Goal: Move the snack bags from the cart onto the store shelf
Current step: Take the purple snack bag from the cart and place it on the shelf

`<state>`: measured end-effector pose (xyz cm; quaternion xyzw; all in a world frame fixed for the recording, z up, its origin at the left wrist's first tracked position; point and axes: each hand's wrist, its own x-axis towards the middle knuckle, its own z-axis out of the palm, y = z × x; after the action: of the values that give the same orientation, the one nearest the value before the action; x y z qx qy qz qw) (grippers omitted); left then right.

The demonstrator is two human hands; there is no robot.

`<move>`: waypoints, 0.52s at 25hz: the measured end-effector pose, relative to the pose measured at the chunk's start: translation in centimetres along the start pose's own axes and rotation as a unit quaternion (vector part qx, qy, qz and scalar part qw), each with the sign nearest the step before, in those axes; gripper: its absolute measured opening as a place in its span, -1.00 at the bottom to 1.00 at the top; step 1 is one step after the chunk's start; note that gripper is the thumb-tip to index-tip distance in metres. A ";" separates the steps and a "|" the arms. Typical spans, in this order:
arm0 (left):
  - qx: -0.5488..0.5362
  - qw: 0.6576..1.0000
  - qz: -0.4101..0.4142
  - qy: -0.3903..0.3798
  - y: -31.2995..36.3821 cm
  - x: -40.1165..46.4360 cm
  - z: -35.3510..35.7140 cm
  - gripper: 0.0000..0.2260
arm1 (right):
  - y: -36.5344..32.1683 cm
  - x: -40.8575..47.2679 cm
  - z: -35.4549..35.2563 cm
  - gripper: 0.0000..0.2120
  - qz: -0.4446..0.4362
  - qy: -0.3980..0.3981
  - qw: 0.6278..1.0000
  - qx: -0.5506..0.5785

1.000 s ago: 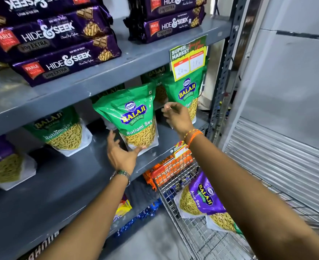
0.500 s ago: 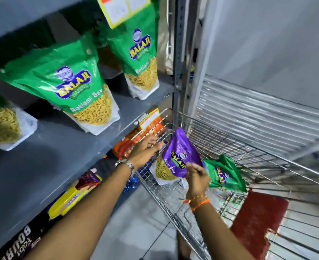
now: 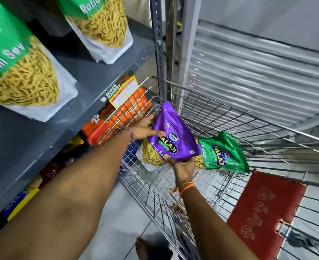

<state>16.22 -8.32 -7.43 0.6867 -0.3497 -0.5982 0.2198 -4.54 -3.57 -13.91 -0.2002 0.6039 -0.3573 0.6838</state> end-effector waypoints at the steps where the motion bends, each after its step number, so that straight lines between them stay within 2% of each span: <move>1: -0.005 1.000 0.003 -0.005 -0.2 0.6 -0.1 -0.30 | 0.2 0.5 0.1 -0.26 -0.006 -0.003 1.000 0.001; 4: -0.033 0.999 0.041 0.011 -0.5 1.2 -0.1 -0.76 | 0.4 1.1 0.5 -0.50 -0.036 -0.018 0.999 0.012; 6: -0.037 0.998 0.049 0.030 -0.5 0.5 -0.1 -0.90 | -0.1 1.1 0.4 -0.51 -0.040 -0.022 0.999 -0.008; 10: -0.026 0.994 0.066 0.087 0.5 -2.1 -0.4 -0.79 | -3.0 -0.1 0.2 -0.41 -0.049 -0.038 0.997 -0.052; 11: -0.040 0.992 0.075 0.098 1.2 -3.1 -0.3 -0.80 | -4.2 -0.5 0.1 -0.43 -0.058 -0.048 0.995 -0.062; 13: -0.066 0.985 0.100 0.124 2.9 -5.1 0.0 -0.78 | -7.1 -1.7 0.2 -0.62 -0.084 -0.076 0.991 -0.077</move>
<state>15.34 -6.42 -1.98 0.7011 -0.3465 -0.5053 0.3647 -6.15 -7.11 -7.67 -0.3289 0.5571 -0.3496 0.6777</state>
